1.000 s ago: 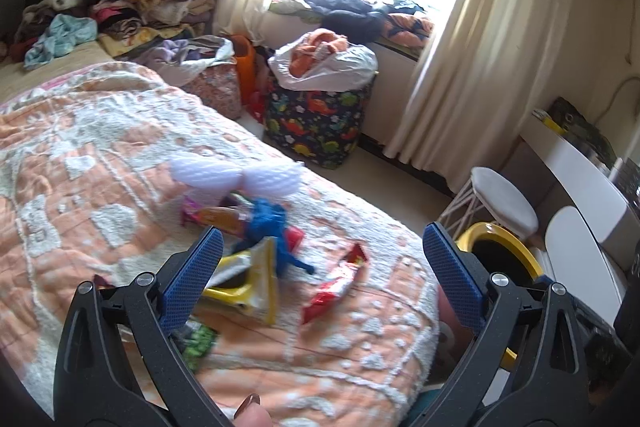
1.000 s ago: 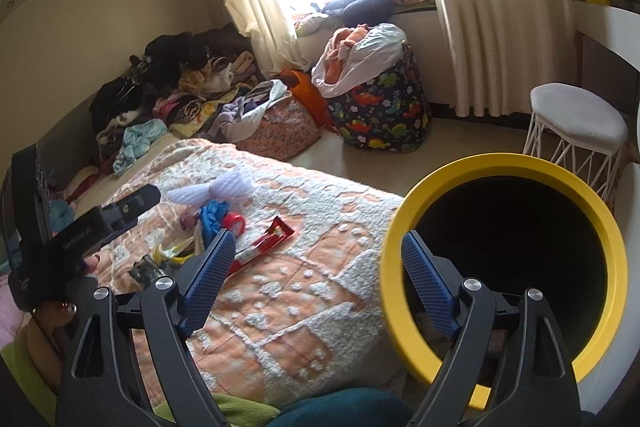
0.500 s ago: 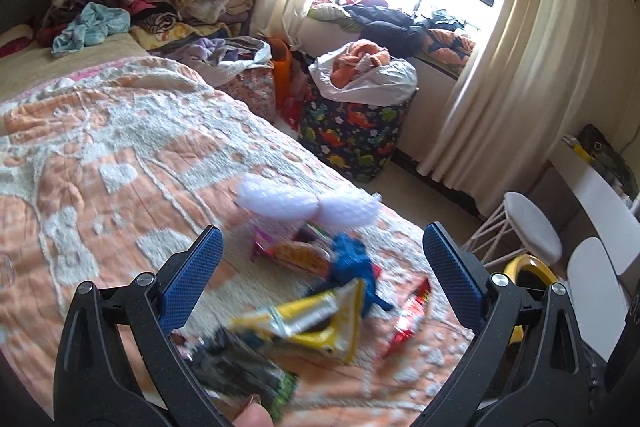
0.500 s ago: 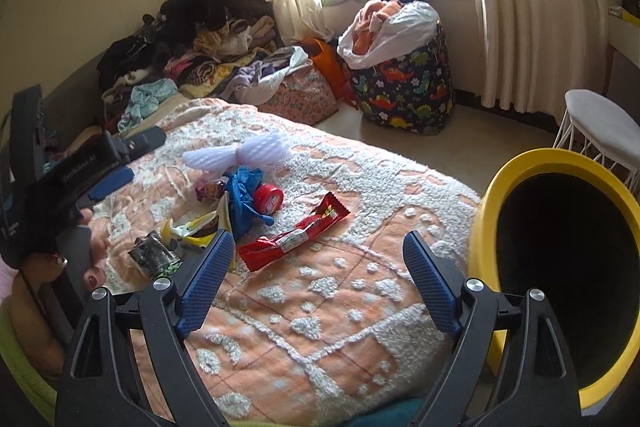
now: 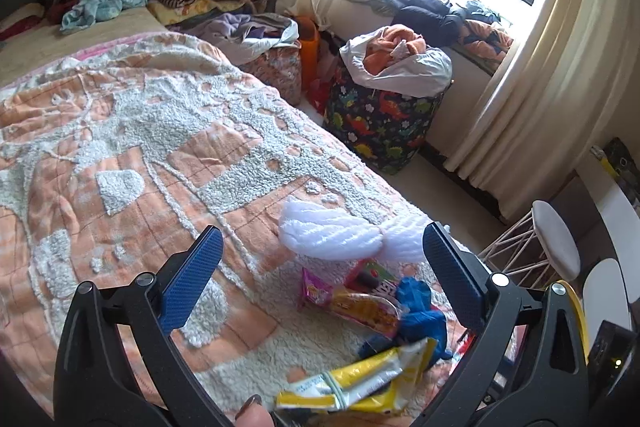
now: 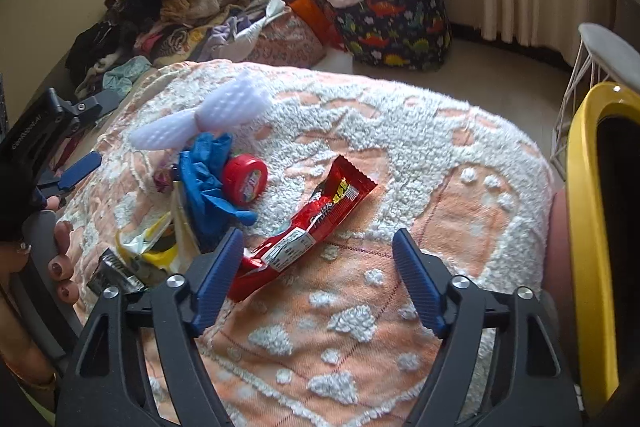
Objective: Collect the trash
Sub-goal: 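Grasp the red candy wrapper with the right tool while the left tool grasps a white foam net, then carry the red wrapper and white foam net in both tools over the yellow bin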
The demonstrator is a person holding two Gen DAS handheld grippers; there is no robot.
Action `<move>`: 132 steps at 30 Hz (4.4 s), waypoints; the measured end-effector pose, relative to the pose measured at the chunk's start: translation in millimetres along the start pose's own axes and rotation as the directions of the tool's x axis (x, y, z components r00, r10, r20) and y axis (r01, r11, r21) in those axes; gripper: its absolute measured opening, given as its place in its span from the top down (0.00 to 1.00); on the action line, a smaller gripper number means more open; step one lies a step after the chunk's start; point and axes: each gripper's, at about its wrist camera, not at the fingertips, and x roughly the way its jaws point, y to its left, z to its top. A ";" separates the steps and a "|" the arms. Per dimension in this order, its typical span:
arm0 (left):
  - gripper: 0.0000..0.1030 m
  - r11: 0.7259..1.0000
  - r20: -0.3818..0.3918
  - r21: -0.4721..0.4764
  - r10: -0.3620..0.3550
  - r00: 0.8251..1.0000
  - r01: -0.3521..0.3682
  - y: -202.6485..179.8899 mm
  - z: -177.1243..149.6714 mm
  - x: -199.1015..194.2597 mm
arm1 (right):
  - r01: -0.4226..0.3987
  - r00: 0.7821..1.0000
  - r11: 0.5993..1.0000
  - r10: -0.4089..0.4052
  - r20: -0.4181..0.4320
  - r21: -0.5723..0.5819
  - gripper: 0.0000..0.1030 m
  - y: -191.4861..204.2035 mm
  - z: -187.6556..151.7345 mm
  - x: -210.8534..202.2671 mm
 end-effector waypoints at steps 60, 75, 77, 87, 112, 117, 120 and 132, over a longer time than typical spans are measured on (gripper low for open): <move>0.92 0.966 0.066 -0.103 -0.230 0.971 0.236 -32.9 -42.2 -91.9 | -0.169 0.972 0.982 0.180 0.148 -0.082 0.90 -12.0 -34.6 -100.1; 0.92 0.963 0.066 -0.047 -0.263 0.962 0.267 -61.8 -46.0 -104.2 | -0.137 0.956 0.989 0.149 0.255 -0.062 0.90 -38.4 -22.5 -145.1; 0.92 0.962 0.063 -0.038 -0.268 0.961 0.271 -67.3 -46.7 -104.4 | -0.130 0.954 0.990 0.139 0.266 -0.051 0.90 -45.8 -21.4 -150.6; 0.92 0.956 0.050 0.006 -0.293 0.955 0.294 -91.0 -51.3 -105.9 | -0.105 0.943 0.994 0.099 0.317 0.001 0.90 -76.0 -19.0 -174.3; 0.92 0.931 -0.021 0.129 -0.341 0.940 0.341 -151.4 -78.2 -103.2 | -0.051 0.905 0.991 -0.008 0.425 0.127 0.90 -136.0 -14.9 -212.3; 0.92 0.925 -0.037 0.151 -0.348 0.937 0.350 -162.2 -84.6 -101.2 | -0.043 0.897 0.988 -0.027 0.441 0.147 0.90 -145.2 -16.5 -217.3; 0.92 0.920 -0.047 0.168 -0.351 0.935 0.354 -168.5 -87.6 -100.1 | -0.030 0.892 0.987 -0.045 0.450 0.158 0.90 -151.2 -16.3 -220.6; 0.92 0.896 -0.090 0.250 -0.357 0.930 0.368 -194.9 -108.4 -95.7 | 0.039 0.869 0.975 -0.140 0.474 0.217 0.90 -179.0 -20.6 -228.7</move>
